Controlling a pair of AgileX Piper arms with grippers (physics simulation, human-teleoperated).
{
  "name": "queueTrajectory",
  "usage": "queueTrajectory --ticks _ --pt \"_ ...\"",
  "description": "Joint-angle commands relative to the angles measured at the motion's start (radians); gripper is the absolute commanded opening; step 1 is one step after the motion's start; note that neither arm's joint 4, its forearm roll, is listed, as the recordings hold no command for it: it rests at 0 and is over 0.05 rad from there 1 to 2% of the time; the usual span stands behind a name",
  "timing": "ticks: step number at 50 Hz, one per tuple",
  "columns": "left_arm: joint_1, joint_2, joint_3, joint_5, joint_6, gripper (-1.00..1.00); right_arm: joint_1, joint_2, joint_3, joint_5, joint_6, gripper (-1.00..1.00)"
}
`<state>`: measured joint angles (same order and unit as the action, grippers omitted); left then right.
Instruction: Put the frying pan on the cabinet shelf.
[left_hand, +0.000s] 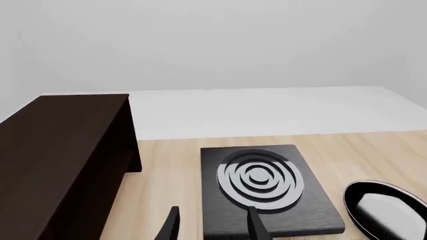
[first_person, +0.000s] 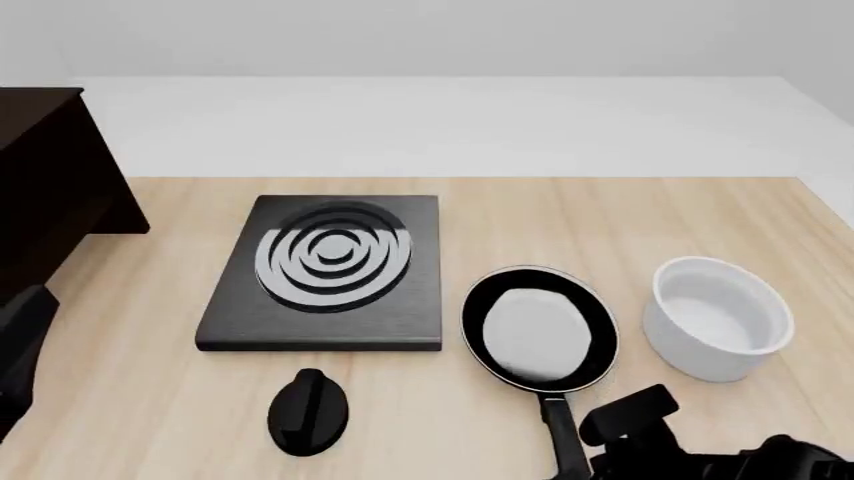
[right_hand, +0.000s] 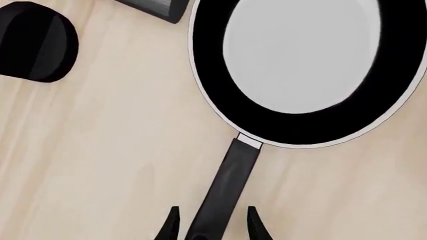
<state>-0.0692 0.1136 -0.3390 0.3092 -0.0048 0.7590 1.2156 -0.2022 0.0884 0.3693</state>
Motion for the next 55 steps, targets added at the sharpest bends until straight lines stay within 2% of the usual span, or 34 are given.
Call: queueTrajectory --ticks 1,5,6,7,9,10,14,15,16,18,21,23,24,29,30,33,38,39,41,43,45,48,50,51,53,55 --pt "-0.003 -0.001 0.006 -0.003 0.0 1.0 0.004 0.008 -0.003 0.0 0.012 1.0" --pt "-0.004 0.003 -0.006 0.005 0.001 1.0 -0.021 -0.014 -0.003 0.014 -0.006 1.0" --pt "-0.004 0.004 -0.006 0.004 0.001 1.0 -0.099 -0.054 0.003 0.036 -0.059 1.0" --pt "-0.005 0.005 -0.008 0.005 0.001 1.0 -0.085 -0.05 0.003 0.033 -0.046 -1.0" --pt "-0.005 0.002 0.0 0.002 0.001 1.0 -0.068 -0.045 0.005 0.029 -0.032 -1.0" --pt "-0.005 -0.002 0.006 -0.001 0.001 1.0 -0.098 -0.066 0.009 0.039 -0.047 -1.0" --pt "-0.004 0.002 0.008 -0.006 0.001 1.0 -0.112 -0.077 0.018 0.027 -0.059 -1.0" --pt "-0.004 0.004 0.003 -0.003 0.001 1.0 -0.07 -0.084 0.013 0.028 -0.018 -1.0" --pt "-0.005 0.004 0.001 0.0 0.001 1.0 -0.067 -0.098 0.016 0.035 0.009 -1.0" --pt "-0.009 -0.003 0.005 0.001 0.005 1.0 -0.089 -0.132 0.006 0.08 -0.048 -1.0" --pt "-0.012 -0.008 0.01 0.001 0.004 1.0 -0.091 -0.17 0.017 0.099 -0.026 -1.0" --pt "-0.014 -0.001 0.002 0.003 0.004 1.0 -0.11 -0.233 0.018 0.142 -0.048 -1.0" --pt "-0.014 0.001 -0.002 0.005 0.005 1.0 -0.114 -0.26 0.024 0.159 -0.039 -1.0" --pt "-0.015 0.001 -0.001 0.005 0.005 1.0 -0.144 -0.344 0.022 0.226 -0.065 -1.0" --pt "-0.015 0.003 -0.009 0.01 0.006 1.0 -0.16 -0.377 0.014 0.256 -0.091 -1.0" --pt "-0.017 0.001 -0.007 0.01 0.006 1.0 -0.189 -0.44 -0.008 0.317 -0.109 -1.0" --pt "-0.019 -0.005 0.004 0.005 0.009 1.0 -0.175 -0.487 -0.04 0.349 -0.141 -1.0" --pt "-0.019 -0.004 0.004 0.005 0.008 1.0 -0.174 -0.49 -0.042 0.35 -0.14 -1.0" --pt "-0.021 -0.011 0.01 0.005 0.01 1.0 -0.117 -0.482 -0.06 0.337 -0.113 -1.0" --pt "-0.024 -0.009 -0.001 0.013 0.013 1.0 -0.144 -0.499 -0.067 0.347 -0.152 -1.0" --pt "-0.024 -0.012 0.004 0.012 0.011 1.0 -0.143 -0.498 -0.066 0.341 -0.145 -1.0" --pt "-0.027 -0.009 -0.004 0.018 0.013 1.0 -0.183 -0.543 -0.087 0.361 -0.191 -1.0" --pt "-0.027 -0.012 -0.002 0.017 0.013 1.0 -0.197 -0.561 -0.102 0.372 -0.197 -1.0" --pt "-0.028 -0.015 0.003 0.016 0.014 1.0 -0.216 -0.58 -0.121 0.38 -0.229 -1.0" --pt "-0.028 -0.012 -0.003 0.018 0.014 1.0 -0.205 -0.585 -0.144 0.376 -0.259 -1.0" --pt "-0.027 -0.014 -0.008 0.026 0.013 1.0 -0.233 -0.613 -0.157 0.391 -0.286 -1.0"
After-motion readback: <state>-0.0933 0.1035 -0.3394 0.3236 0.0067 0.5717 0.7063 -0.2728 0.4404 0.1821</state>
